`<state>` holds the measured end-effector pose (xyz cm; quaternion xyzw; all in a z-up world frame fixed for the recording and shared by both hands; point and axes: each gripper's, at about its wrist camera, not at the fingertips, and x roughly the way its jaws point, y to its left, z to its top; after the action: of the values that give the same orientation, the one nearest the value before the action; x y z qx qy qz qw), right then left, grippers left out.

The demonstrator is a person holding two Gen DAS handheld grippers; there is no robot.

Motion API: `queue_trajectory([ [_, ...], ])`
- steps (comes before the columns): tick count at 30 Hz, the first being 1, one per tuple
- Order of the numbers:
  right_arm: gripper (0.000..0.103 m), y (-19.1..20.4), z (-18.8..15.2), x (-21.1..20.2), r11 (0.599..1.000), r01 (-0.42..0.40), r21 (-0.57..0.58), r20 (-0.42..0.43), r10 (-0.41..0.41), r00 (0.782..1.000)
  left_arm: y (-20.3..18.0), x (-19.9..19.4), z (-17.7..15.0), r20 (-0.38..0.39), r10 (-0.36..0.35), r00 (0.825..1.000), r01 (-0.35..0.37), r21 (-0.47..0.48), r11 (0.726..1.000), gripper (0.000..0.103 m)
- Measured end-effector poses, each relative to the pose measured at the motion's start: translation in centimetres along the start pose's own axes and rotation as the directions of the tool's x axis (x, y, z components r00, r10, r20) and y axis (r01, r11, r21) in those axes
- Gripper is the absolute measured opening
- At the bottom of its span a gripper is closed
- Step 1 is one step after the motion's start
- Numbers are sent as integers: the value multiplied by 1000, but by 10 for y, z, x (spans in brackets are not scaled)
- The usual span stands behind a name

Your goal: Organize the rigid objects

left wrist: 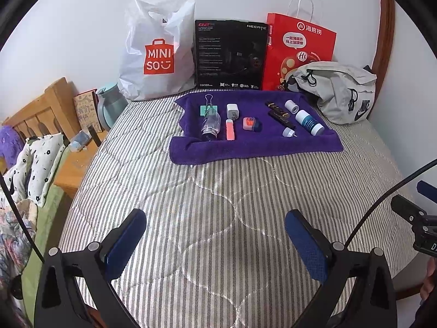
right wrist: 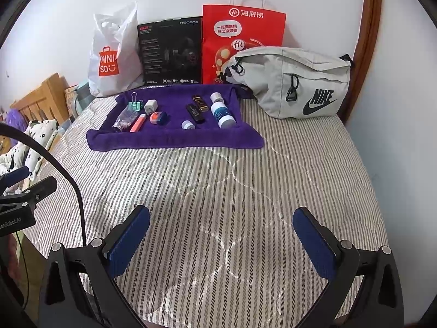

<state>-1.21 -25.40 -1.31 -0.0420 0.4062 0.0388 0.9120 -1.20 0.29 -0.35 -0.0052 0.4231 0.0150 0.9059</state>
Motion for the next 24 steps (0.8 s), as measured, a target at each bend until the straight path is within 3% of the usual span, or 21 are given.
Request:
queue_trajectory([
  [24,103,5,-3,-1,1000,3,-11,-3,-3,1000,2,-2,-2,-1,-1,1000,1,8,1000,103],
])
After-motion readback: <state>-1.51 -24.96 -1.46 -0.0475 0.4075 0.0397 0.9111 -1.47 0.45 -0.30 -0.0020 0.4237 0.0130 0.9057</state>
